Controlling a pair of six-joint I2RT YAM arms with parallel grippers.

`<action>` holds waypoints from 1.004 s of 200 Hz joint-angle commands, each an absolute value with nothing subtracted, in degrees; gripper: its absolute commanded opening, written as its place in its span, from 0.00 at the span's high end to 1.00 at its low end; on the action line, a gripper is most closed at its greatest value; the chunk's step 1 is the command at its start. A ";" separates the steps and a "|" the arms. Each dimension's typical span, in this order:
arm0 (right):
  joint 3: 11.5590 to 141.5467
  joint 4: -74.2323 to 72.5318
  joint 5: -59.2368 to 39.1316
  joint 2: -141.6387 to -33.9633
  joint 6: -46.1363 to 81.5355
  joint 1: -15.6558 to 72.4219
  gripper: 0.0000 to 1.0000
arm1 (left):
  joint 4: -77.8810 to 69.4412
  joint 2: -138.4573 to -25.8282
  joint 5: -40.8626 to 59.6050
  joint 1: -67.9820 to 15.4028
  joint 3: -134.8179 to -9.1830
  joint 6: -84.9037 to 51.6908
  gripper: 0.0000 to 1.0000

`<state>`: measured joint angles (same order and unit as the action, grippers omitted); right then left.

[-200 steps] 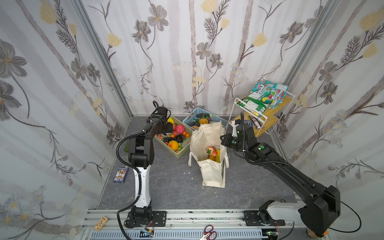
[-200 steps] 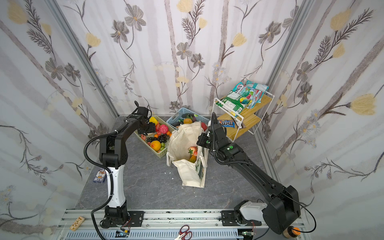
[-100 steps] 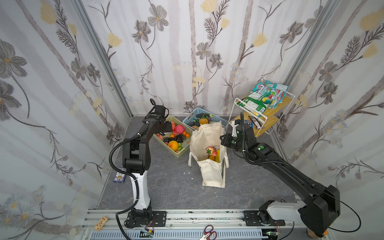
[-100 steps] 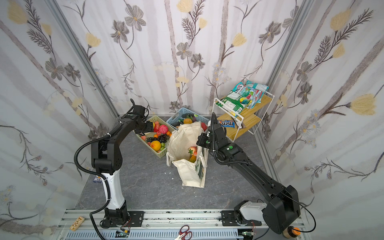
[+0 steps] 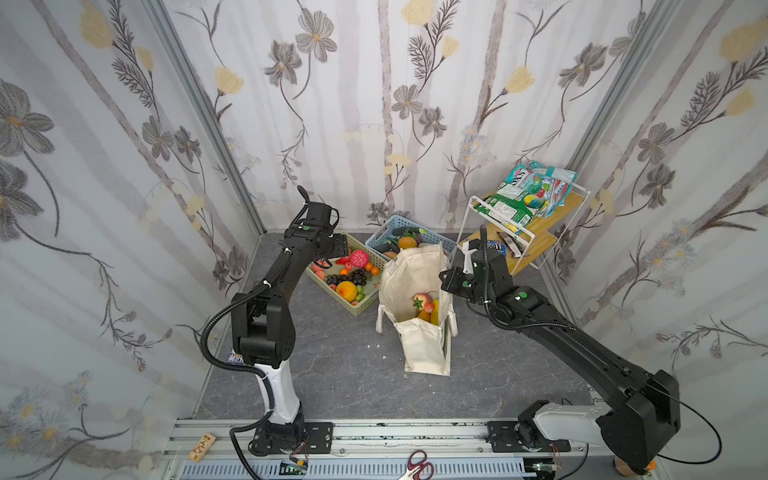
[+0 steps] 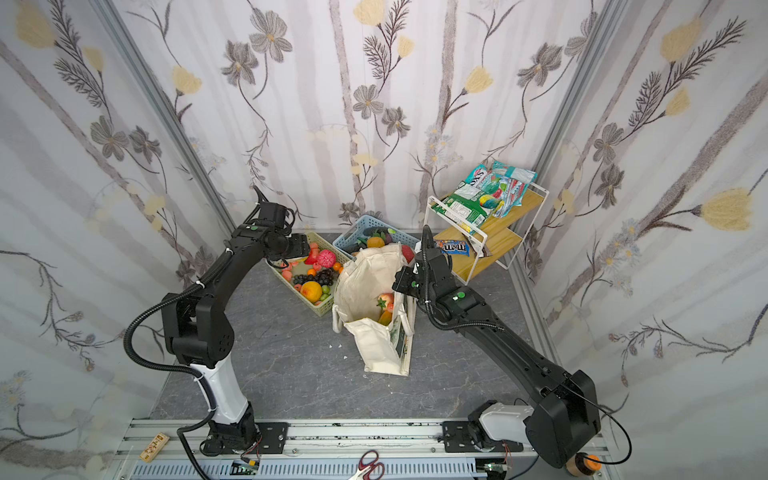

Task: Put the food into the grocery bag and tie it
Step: 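Close the left gripper on the white fruit and lift it, then carry the white fruit with the left gripper over the open tote bag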

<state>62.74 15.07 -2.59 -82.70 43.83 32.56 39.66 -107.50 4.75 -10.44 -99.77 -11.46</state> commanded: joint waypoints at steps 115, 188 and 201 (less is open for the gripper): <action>61.84 11.60 -2.46 -82.62 43.59 32.58 0.99 | 36.15 -93.48 11.95 -21.00 -95.74 -19.20 0.24; 61.44 11.12 -2.43 -82.62 43.68 32.60 0.99 | 34.96 -88.18 14.13 -27.68 -92.16 -22.99 0.24; 61.33 10.99 -2.46 -82.62 43.68 32.60 0.99 | 34.52 -88.06 15.05 -29.11 -91.90 -23.62 0.24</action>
